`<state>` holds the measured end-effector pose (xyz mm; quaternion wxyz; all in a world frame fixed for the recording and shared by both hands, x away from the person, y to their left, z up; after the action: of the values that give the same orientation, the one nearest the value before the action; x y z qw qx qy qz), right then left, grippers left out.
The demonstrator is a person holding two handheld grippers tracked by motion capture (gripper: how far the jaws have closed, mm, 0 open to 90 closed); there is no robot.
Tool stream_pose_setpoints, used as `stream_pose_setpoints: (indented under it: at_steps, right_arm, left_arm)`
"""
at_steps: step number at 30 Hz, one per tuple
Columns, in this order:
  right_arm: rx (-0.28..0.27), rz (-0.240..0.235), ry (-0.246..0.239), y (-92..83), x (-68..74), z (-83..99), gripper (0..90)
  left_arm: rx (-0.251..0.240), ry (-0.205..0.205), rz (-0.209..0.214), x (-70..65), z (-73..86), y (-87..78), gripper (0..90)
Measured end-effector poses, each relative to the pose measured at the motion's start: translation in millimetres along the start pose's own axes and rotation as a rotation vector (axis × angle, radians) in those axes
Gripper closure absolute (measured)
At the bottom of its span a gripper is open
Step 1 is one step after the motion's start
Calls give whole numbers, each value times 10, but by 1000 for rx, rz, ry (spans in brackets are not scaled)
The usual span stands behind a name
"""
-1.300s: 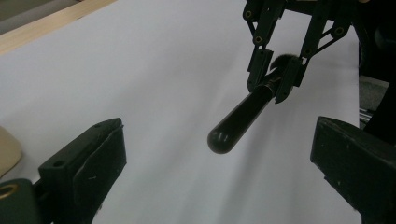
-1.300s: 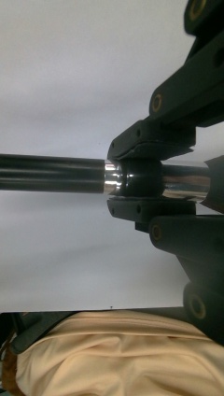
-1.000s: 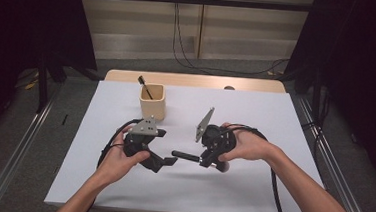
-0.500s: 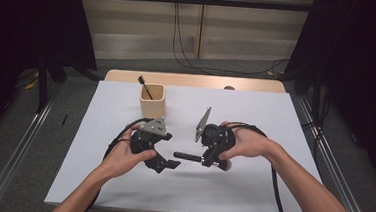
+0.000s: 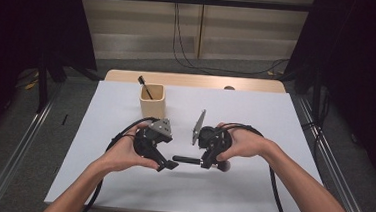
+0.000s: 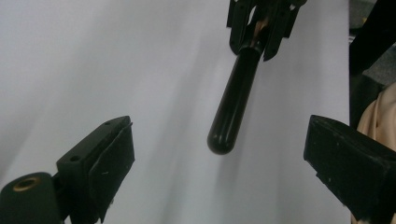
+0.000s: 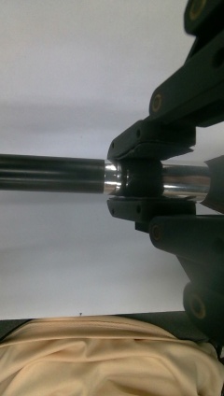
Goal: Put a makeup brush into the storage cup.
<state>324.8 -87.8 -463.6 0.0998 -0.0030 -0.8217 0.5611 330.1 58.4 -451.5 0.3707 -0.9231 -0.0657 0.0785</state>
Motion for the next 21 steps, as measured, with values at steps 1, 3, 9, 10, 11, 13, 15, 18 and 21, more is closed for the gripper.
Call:
stream_pose_setpoints:
  at_steps: [1, 3, 9, 10, 11, 13, 15, 18, 21]
  right_arm:
    - [-1, 0, 1, 3, -1, 0, 719]
    - [2, -2, 3, 10, 2, -3, 719]
    - [0, -2, -8, 19, 15, -36, 719]
    - [-3, -1, -12, 20, 15, -41, 719]
    - [-1, 1, -10, 19, 22, -44, 718]
    - [-2, 3, -17, 17, 28, -57, 718]
    - [-8, -1, -20, 10, 35, -68, 718]
    - [-21, -4, -18, -1, 30, -69, 719]
    - [-29, 0, -22, -4, 27, -65, 719]
  left_arm:
    - [6, 4, 4, -3, 6, 11, 85]
    - [21, 3, 7, -10, 15, 35, 85]
    - [39, 23, 26, -61, 4, 117, 169]
    - [44, 28, 23, -58, 1, 124, 173]
    - [48, 30, 29, -57, 0, 132, 177]
    - [53, 25, 41, -50, 6, 156, 217]
    - [57, 22, 39, -40, 17, 174, 256]
    - [40, 40, 23, -23, 7, 167, 352]
    - [36, 36, 38, -26, 1, 170, 438]
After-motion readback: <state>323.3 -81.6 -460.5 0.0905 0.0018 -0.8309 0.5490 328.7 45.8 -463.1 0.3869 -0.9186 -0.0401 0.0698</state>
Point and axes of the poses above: each handheld gripper's, and its own axes: y roughly forward along the jaws, z roughly out of its underside, x roughly to its left, the point moved 7 cm from there along y, roughly forward along the jaws, and after that the axes turned 6 degrees about -x, right-handed, at the moved point
